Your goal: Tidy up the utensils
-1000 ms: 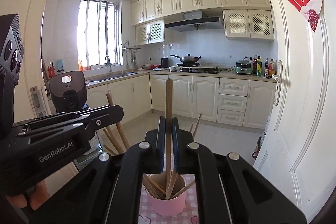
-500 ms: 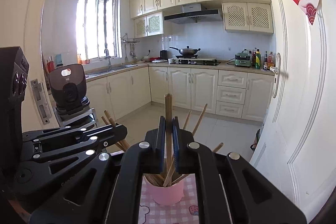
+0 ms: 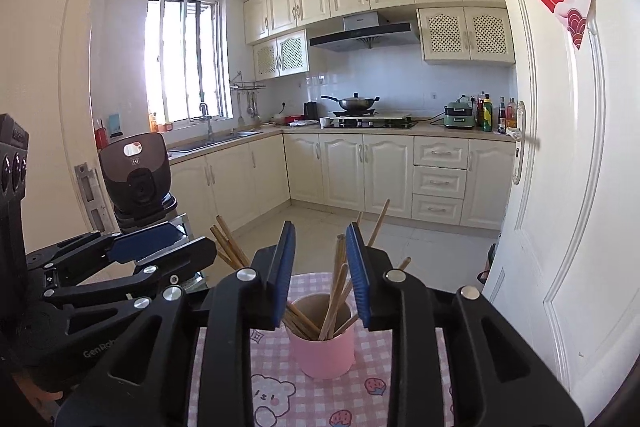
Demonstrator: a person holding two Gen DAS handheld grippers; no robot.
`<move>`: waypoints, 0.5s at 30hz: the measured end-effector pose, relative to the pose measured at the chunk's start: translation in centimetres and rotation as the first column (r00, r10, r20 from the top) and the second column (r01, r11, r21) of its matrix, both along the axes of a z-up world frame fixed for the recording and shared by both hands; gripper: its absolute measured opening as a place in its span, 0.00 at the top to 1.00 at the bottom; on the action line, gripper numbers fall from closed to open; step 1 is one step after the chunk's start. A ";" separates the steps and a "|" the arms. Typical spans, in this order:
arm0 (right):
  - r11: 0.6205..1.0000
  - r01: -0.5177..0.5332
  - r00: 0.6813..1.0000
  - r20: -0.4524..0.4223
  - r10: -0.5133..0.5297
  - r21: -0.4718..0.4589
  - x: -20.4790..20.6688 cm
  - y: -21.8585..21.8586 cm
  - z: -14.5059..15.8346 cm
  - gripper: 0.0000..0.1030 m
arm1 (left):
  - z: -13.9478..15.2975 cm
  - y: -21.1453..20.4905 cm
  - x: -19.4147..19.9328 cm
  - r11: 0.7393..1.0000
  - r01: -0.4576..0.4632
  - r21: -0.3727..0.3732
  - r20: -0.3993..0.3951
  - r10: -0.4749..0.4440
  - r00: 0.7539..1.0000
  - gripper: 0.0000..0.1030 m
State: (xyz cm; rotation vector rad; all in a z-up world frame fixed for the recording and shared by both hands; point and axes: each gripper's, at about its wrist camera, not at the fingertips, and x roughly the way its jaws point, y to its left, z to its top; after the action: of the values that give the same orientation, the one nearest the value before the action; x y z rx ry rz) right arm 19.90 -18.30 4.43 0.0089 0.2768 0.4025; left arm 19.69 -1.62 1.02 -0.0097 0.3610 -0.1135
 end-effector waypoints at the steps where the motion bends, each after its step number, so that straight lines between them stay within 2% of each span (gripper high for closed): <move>1: 1.000 0.000 1.000 -0.002 0.000 0.001 -0.4 -0.1 0.0 0.74 | 0.1 0.1 -0.6 1.000 -0.013 0.009 0.013 0.012 1.000 0.43; 5: 1.000 0.008 1.000 -0.004 -0.008 0.019 -2.1 -0.6 -0.3 0.69 | 0.2 0.3 -2.8 0.998 -0.044 0.033 0.046 0.043 0.998 0.36; 7: 0.999 0.012 1.000 -0.007 -0.011 0.032 -3.2 -0.9 -0.5 0.65 | 0.3 0.6 -4.2 0.997 -0.073 0.039 0.067 0.070 0.995 0.26; 11: 1.000 0.022 1.000 -0.004 -0.022 0.023 -5.8 -1.0 -1.2 0.48 | 0.3 1.0 -7.3 0.994 -0.103 0.045 0.115 0.097 0.989 0.19; 15: 0.999 0.045 0.999 0.017 -0.045 0.010 -9.1 -1.2 -1.7 0.33 | 0.1 1.0 -10.2 0.988 -0.124 0.086 0.149 0.111 0.983 0.12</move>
State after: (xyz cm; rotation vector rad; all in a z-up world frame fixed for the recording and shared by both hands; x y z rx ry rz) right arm 10.79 -19.55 2.72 0.0213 0.2574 0.3589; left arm 9.52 -0.61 1.17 0.0712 0.2207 0.0204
